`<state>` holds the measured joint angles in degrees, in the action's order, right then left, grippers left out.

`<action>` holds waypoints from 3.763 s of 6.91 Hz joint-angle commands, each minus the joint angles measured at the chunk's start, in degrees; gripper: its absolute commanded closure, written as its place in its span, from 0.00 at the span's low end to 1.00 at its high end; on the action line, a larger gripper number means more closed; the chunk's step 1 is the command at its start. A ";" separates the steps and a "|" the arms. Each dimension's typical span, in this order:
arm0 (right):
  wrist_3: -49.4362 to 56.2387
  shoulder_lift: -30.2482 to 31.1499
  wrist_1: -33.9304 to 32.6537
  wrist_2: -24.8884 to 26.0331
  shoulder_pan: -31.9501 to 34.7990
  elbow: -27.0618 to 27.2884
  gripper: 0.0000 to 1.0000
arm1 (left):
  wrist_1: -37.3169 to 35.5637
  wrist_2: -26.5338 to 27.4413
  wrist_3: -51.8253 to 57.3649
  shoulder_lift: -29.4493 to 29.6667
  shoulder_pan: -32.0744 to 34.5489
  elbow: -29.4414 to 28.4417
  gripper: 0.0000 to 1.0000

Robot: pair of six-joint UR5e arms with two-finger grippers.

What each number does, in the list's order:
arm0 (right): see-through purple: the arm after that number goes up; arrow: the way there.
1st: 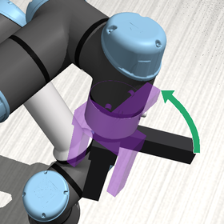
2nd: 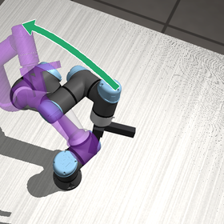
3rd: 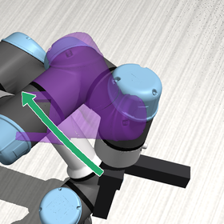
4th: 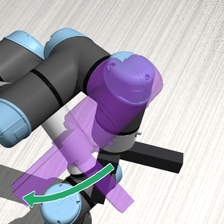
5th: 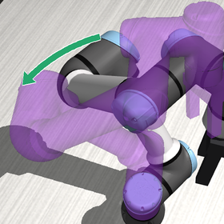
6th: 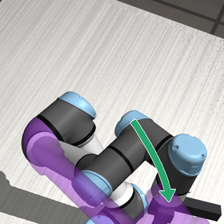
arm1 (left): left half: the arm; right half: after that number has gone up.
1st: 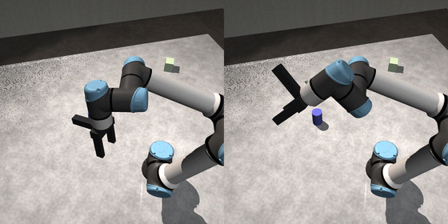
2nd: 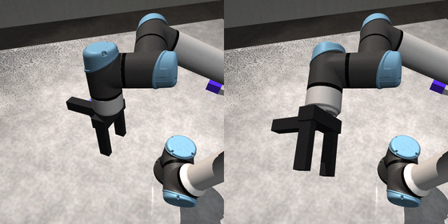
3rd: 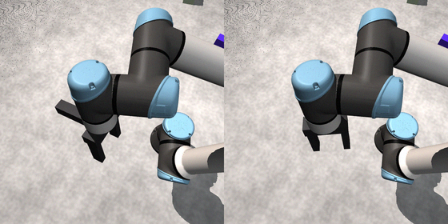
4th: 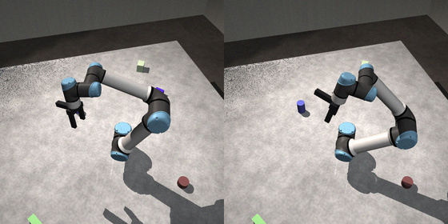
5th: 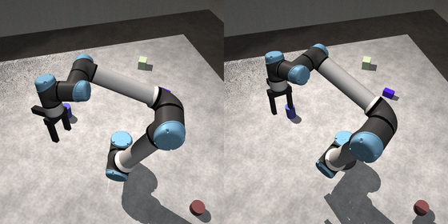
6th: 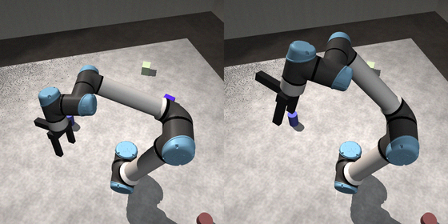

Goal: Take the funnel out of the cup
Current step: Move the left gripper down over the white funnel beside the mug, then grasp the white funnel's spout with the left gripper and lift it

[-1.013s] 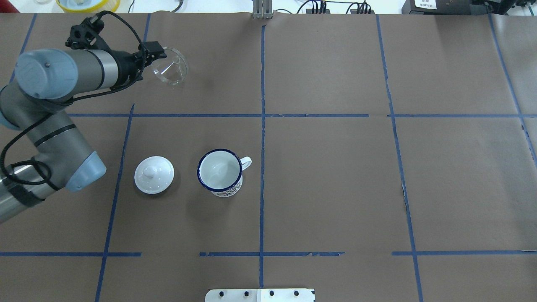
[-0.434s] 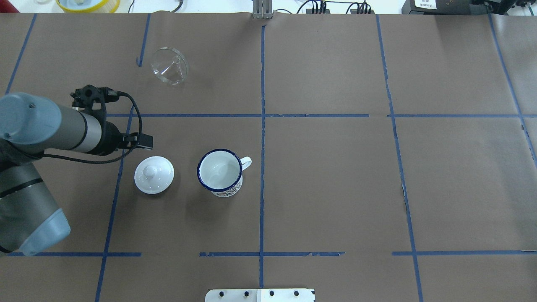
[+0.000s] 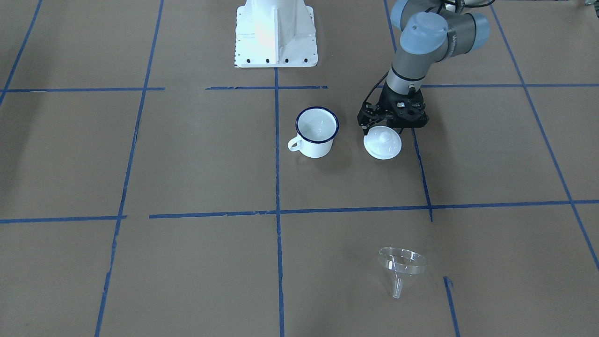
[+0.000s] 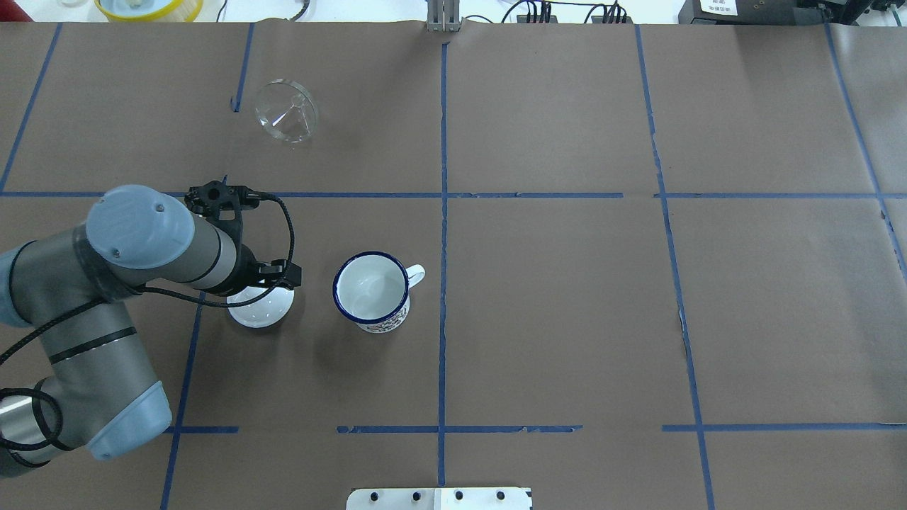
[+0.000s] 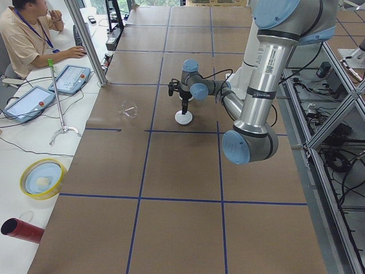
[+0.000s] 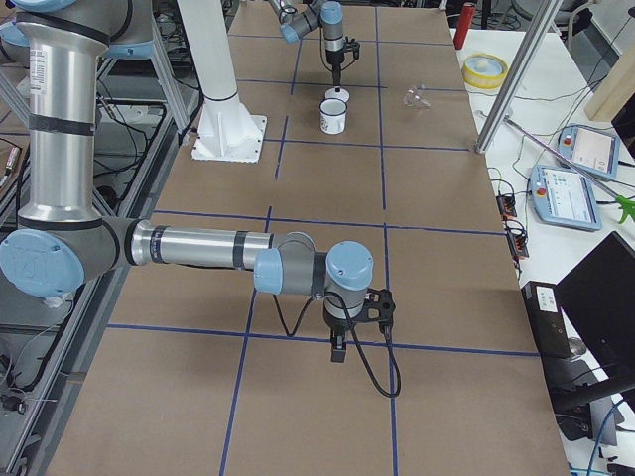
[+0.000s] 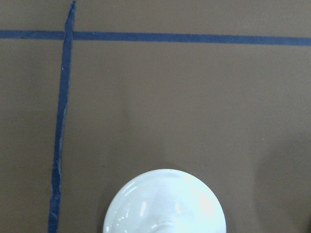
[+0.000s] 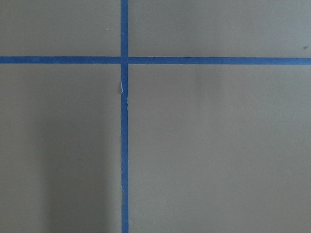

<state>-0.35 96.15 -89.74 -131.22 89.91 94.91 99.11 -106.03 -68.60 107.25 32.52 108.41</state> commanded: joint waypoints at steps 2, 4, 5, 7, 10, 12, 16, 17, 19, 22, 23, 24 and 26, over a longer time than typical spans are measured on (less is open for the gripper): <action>0.00 0.00 0.00 0.00 0.00 0.02 0.00 | -1.47 0.12 1.35 -0.45 -0.09 -0.91 0.03; 0.00 0.00 0.00 0.00 0.00 0.02 0.00 | 6.57 0.04 2.33 -3.88 0.00 -2.31 0.03; 0.00 0.00 0.00 0.00 0.00 0.02 0.00 | 7.14 0.04 2.33 -3.28 -0.09 -2.58 0.04; 0.00 0.00 0.00 0.00 0.00 0.02 0.00 | 6.71 0.04 2.33 -3.54 -0.18 -2.76 0.18; 0.00 0.00 0.00 0.00 0.00 0.02 0.00 | 5.14 0.04 2.41 -3.19 0.08 -2.24 0.43; 0.00 0.00 0.00 0.00 0.00 0.02 0.00 | 2.05 0.04 2.42 -2.75 0.35 -1.53 0.42; 0.00 0.00 0.00 0.00 0.00 0.02 0.00 | 2.05 0.04 2.42 -2.49 1.31 -1.62 0.38; 0.00 0.00 0.00 0.00 0.00 0.02 0.00 | 2.05 0.04 2.42 -2.49 1.32 -1.71 0.40; 0.00 0.00 0.00 0.00 0.00 0.02 0.00 | 2.14 0.04 2.50 -2.49 1.32 -1.79 0.49; 0.00 0.00 0.00 0.00 0.00 0.02 0.00 | 2.05 -0.05 2.33 -2.40 1.32 -1.27 1.00; 0.00 0.00 0.00 0.00 0.00 0.02 0.00 | 1.88 -0.31 2.50 -2.49 1.75 0.91 1.00; 0.00 0.00 0.00 0.00 0.00 0.02 0.00 | -1.78 -0.49 2.59 -2.23 3.32 3.54 1.00; 0.00 0.00 0.00 0.00 0.00 0.02 0.00 | -16.59 -0.58 1.81 7.83 5.00 7.33 1.00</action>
<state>-0.35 96.15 -89.74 -131.22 89.91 94.92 90.80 -106.52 -66.22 109.62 36.54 113.56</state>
